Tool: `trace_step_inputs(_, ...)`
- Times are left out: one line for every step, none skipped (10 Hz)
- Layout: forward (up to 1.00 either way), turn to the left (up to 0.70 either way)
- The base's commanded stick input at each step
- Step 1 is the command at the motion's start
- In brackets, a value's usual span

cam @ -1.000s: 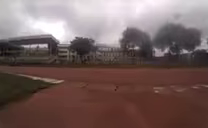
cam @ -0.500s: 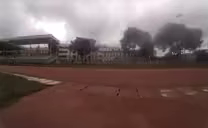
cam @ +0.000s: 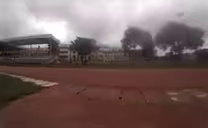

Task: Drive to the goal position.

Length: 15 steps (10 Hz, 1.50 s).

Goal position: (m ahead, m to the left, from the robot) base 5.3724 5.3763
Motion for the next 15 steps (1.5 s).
trace_step_inputs(0.70, 0.00)
trace_step_inputs(0.70, 0.00)
trace_step_inputs(0.70, 0.00)
trace_step_inputs(0.70, 0.00)
trace_step_inputs(0.70, 0.00)
trace_step_inputs(0.70, 0.00)
trace_step_inputs(0.70, 0.00)
trace_step_inputs(0.70, 0.03)
trace_step_inputs(0.70, 0.22)
trace_step_inputs(0.70, 0.35)
trace_step_inputs(0.70, 0.35)
trace_step_inputs(0.70, 0.35)
trace_step_inputs(0.70, 0.35)
trace_step_inputs(0.70, 0.35)
trace_step_inputs(0.70, 0.35)
